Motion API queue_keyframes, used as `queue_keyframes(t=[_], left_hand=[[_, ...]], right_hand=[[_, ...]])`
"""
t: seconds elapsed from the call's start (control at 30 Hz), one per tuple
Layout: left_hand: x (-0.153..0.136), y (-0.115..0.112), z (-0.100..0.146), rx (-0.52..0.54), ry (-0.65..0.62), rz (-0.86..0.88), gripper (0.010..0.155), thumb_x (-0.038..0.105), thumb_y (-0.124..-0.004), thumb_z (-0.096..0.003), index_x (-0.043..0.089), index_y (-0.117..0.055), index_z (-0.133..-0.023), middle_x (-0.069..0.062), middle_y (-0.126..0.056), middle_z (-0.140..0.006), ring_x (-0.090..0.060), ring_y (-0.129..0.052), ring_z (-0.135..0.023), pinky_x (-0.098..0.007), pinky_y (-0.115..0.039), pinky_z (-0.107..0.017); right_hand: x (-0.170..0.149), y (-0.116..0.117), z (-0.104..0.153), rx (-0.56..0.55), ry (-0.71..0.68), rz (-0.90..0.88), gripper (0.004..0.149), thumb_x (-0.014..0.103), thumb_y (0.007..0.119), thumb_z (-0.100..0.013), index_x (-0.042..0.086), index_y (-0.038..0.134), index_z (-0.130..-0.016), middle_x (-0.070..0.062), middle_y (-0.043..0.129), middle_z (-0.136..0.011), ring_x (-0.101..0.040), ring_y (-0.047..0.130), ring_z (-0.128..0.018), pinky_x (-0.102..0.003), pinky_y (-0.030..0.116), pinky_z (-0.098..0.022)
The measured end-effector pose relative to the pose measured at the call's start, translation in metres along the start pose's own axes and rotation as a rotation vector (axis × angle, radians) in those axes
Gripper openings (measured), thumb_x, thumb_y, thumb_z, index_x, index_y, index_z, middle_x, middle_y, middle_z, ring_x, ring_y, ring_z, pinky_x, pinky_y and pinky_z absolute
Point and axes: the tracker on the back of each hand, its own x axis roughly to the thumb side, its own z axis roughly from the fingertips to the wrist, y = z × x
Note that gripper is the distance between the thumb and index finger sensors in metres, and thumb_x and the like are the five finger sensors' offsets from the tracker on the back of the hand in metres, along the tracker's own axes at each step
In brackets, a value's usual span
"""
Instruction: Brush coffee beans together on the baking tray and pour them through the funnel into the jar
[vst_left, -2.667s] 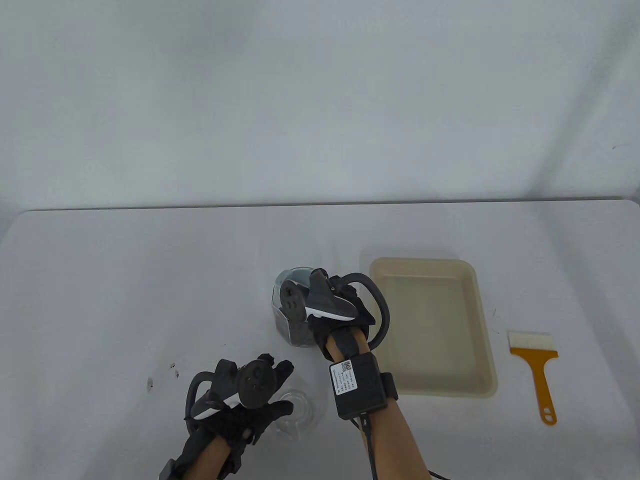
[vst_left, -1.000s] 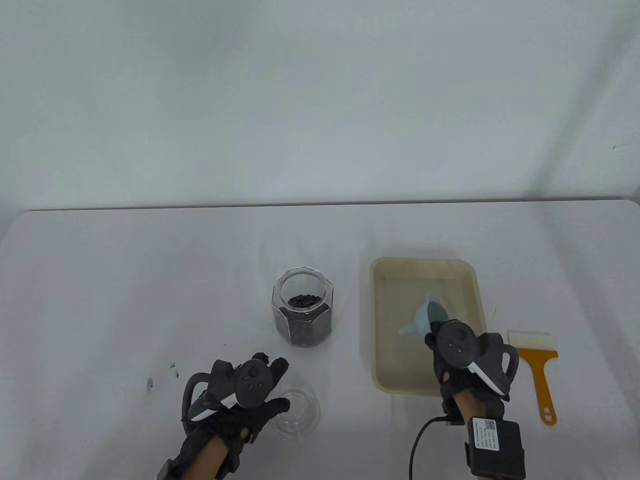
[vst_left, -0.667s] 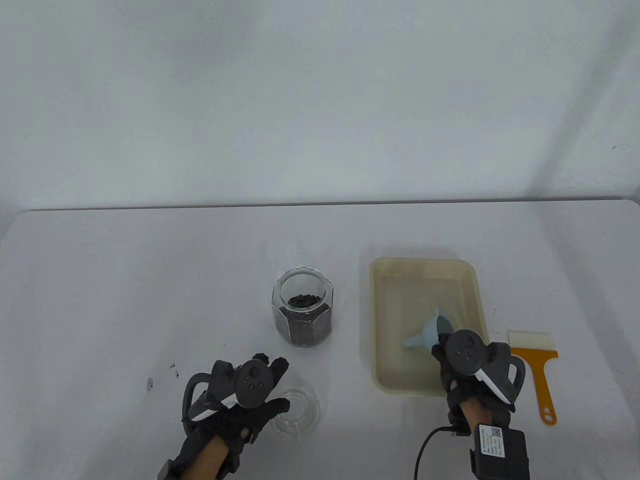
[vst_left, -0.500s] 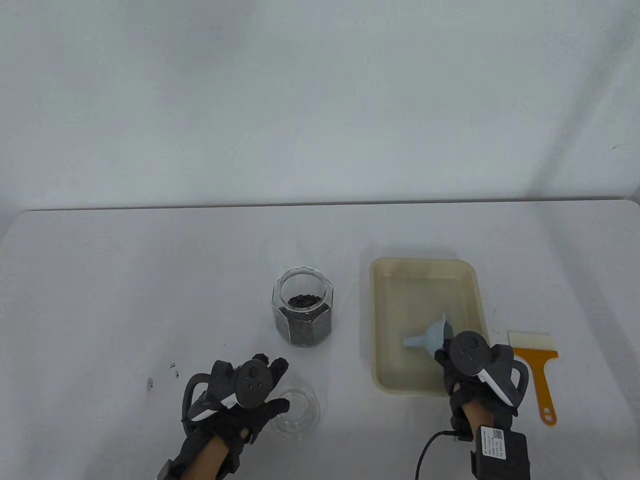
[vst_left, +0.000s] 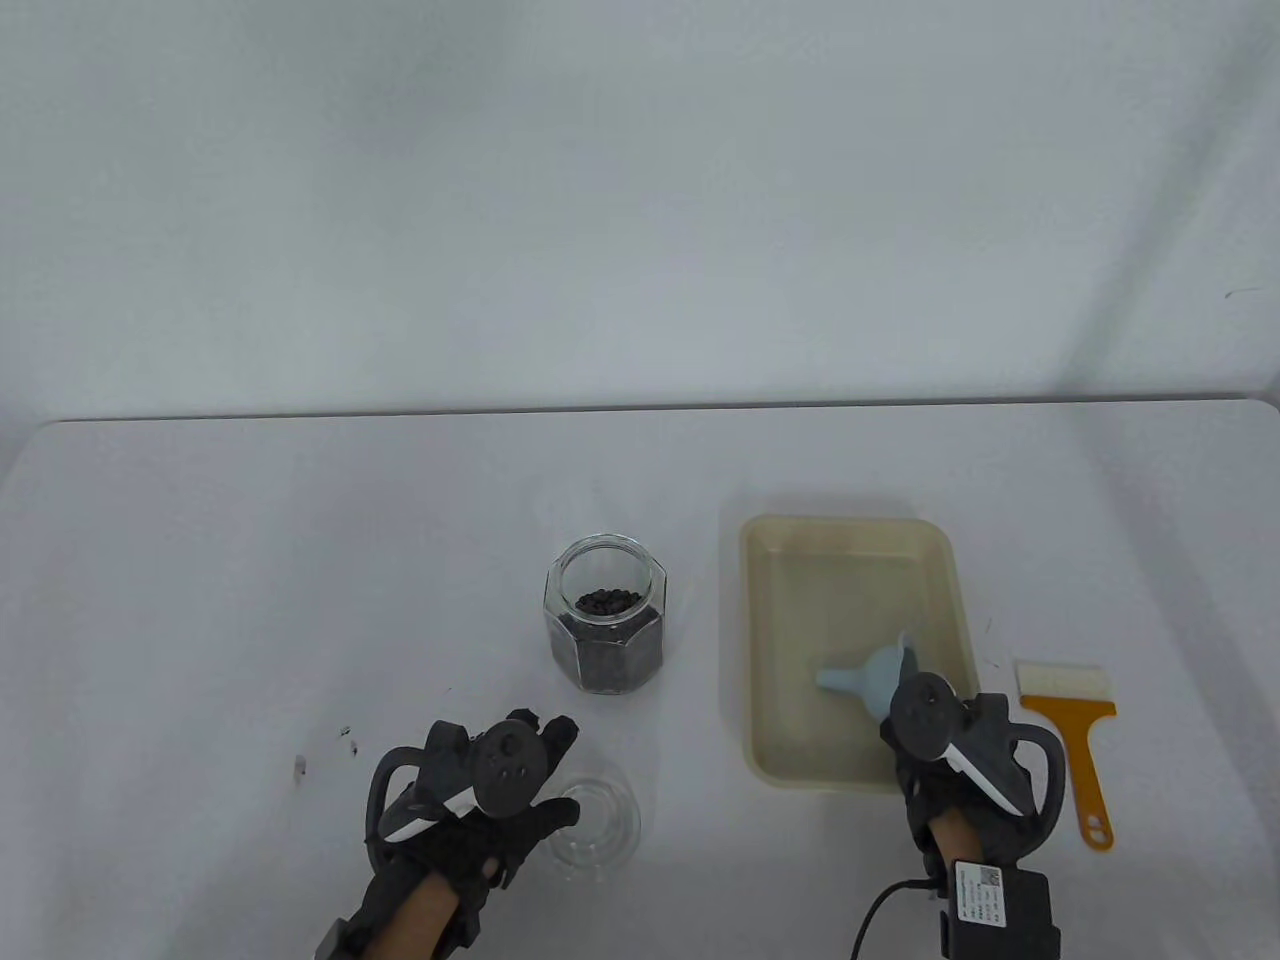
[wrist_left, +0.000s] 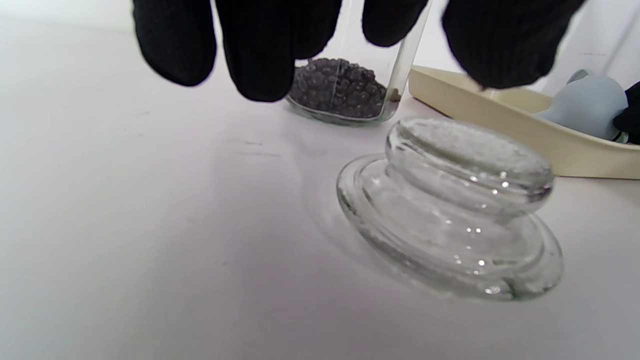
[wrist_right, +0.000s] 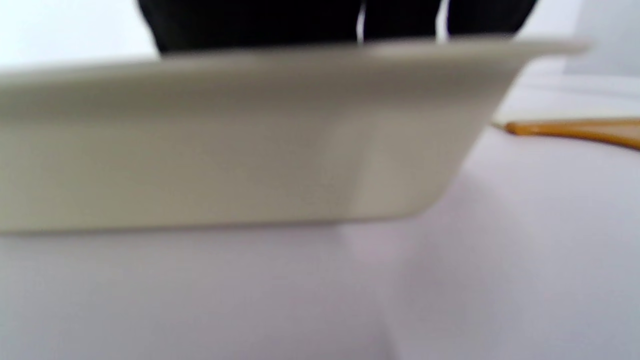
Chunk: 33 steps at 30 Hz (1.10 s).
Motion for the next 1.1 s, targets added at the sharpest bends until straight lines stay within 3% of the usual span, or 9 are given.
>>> queue_keyframes(t=[0.17,0.33,0.53,0.63,0.73,0.93,1.1], left_hand=[[0.000,0.000,0.000,-0.001,0.001,0.001,0.078,0.065,-0.073,-0.0428,0.039,-0.045,-0.110,-0.010,-0.053,-0.115,-0.029,-0.083,-0.097,-0.055,-0.075,-0.066],[0.000,0.000,0.000,-0.003,0.002,0.001,0.078,0.065,-0.073,-0.0428,0.039,-0.045,-0.110,-0.010,-0.053,-0.115,-0.029,-0.083,-0.097,-0.055,-0.075,-0.066],[0.010,-0.004,-0.002,-0.022,-0.045,-0.016,0.081,0.069,-0.072,-0.0415,0.041,-0.041,-0.111,-0.011,-0.048,-0.117,-0.031,-0.077,-0.101,-0.056,-0.073,-0.067],[0.020,-0.007,-0.003,-0.057,-0.084,-0.049,0.079,0.070,-0.072,-0.0404,0.049,-0.042,-0.110,-0.011,-0.043,-0.118,-0.033,-0.069,-0.105,-0.058,-0.071,-0.069],[0.029,-0.011,-0.004,-0.075,-0.093,-0.110,0.078,0.069,-0.075,-0.0394,0.051,-0.044,-0.109,-0.010,-0.043,-0.118,-0.034,-0.068,-0.106,-0.059,-0.071,-0.069],[0.038,-0.020,-0.009,-0.118,-0.109,-0.172,0.076,0.065,-0.079,-0.0394,0.051,-0.047,-0.107,-0.010,-0.047,-0.117,-0.032,-0.074,-0.103,-0.055,-0.076,-0.066],[0.045,-0.022,-0.011,-0.122,-0.121,-0.178,0.076,0.060,-0.083,-0.0401,0.047,-0.049,-0.107,-0.010,-0.053,-0.115,-0.028,-0.082,-0.098,-0.048,-0.083,-0.063]], right_hand=[[-0.008,-0.011,0.003,0.013,0.030,-0.132,0.055,0.045,0.077,-0.044,0.015,0.075,-0.090,-0.016,0.081,-0.090,-0.042,0.078,-0.079,-0.063,0.062,-0.058],[-0.033,-0.037,0.010,-0.098,0.065,-0.375,0.059,0.045,0.078,-0.044,0.012,0.072,-0.093,-0.019,0.077,-0.092,-0.046,0.073,-0.081,-0.065,0.060,-0.058],[-0.078,-0.038,0.024,-0.135,0.126,-0.260,0.059,0.045,0.077,-0.045,0.012,0.072,-0.093,-0.019,0.077,-0.092,-0.045,0.074,-0.080,-0.064,0.061,-0.057],[-0.094,-0.033,0.028,-0.120,0.167,-0.326,0.058,0.046,0.077,-0.045,0.012,0.072,-0.093,-0.020,0.077,-0.092,-0.046,0.074,-0.079,-0.064,0.062,-0.056],[-0.095,-0.031,0.029,-0.134,0.179,-0.407,0.058,0.045,0.078,-0.045,0.011,0.073,-0.092,-0.022,0.077,-0.091,-0.047,0.074,-0.079,-0.065,0.062,-0.056],[-0.079,-0.035,0.030,-0.145,0.123,-0.276,0.058,0.045,0.076,-0.045,0.013,0.073,-0.093,-0.020,0.077,-0.092,-0.046,0.074,-0.079,-0.064,0.062,-0.056],[-0.079,-0.035,0.031,-0.153,0.120,-0.296,0.056,0.045,0.076,-0.045,0.015,0.074,-0.093,-0.021,0.078,-0.092,-0.047,0.074,-0.079,-0.064,0.063,-0.056]])
